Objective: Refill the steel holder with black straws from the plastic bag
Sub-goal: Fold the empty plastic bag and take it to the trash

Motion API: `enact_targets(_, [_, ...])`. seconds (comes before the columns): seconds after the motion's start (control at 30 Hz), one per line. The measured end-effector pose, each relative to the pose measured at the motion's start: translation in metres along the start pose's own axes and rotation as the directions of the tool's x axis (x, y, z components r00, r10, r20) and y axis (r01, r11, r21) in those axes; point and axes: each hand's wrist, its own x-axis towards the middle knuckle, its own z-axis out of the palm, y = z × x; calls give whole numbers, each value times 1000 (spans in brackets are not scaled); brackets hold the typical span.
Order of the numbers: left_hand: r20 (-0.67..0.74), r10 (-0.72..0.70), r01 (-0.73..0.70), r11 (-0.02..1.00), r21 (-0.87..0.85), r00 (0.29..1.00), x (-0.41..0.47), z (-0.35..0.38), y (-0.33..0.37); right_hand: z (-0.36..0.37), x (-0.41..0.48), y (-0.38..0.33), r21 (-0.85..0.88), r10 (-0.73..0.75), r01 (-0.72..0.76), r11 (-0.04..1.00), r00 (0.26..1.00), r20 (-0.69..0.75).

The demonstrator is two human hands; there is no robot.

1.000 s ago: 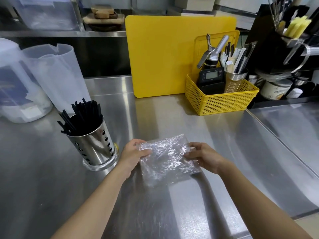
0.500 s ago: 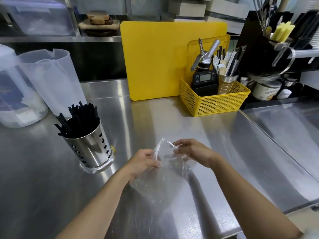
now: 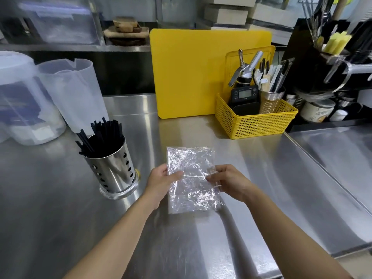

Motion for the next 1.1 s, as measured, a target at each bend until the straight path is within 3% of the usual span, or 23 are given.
enact_targets(0.23, [287, -69, 105, 988, -112, 956, -8, -14, 5, -9, -5, 7, 169, -5, 1, 986, 1000, 28])
enact_targets(0.4, [305, -9, 73, 977, -199, 952, -14, -16, 3, -11, -12, 8, 274, -1, -10, 962, 999, 41])
enact_targets(0.63, [195, -7, 55, 968, -245, 981, -26, -22, 0, 6, -17, 8, 167, -30, 26, 986, 999, 22])
enact_targets(0.77, [336, -62, 185, 919, -347, 940, -30, -44, 1, 19, -20, 4, 58, -71, 71, 996, 997, -1])
enact_targets(0.87, [404, -189, 313, 911, -269, 895, -37, -57, 2, 36, -26, 0, -57, -108, 106, 993, 994, -33])
enact_targets(0.97, [447, -259, 352, 926, -138, 856, -50, -64, 0, 59, -34, -5, -73, -141, 136, 988, 988, -69])
enact_targets(1.1, [258, -224, 243, 969, -44, 940, -57, -78, -4, 79, -38, -2, -16, -147, 146, 989, 981, -127])
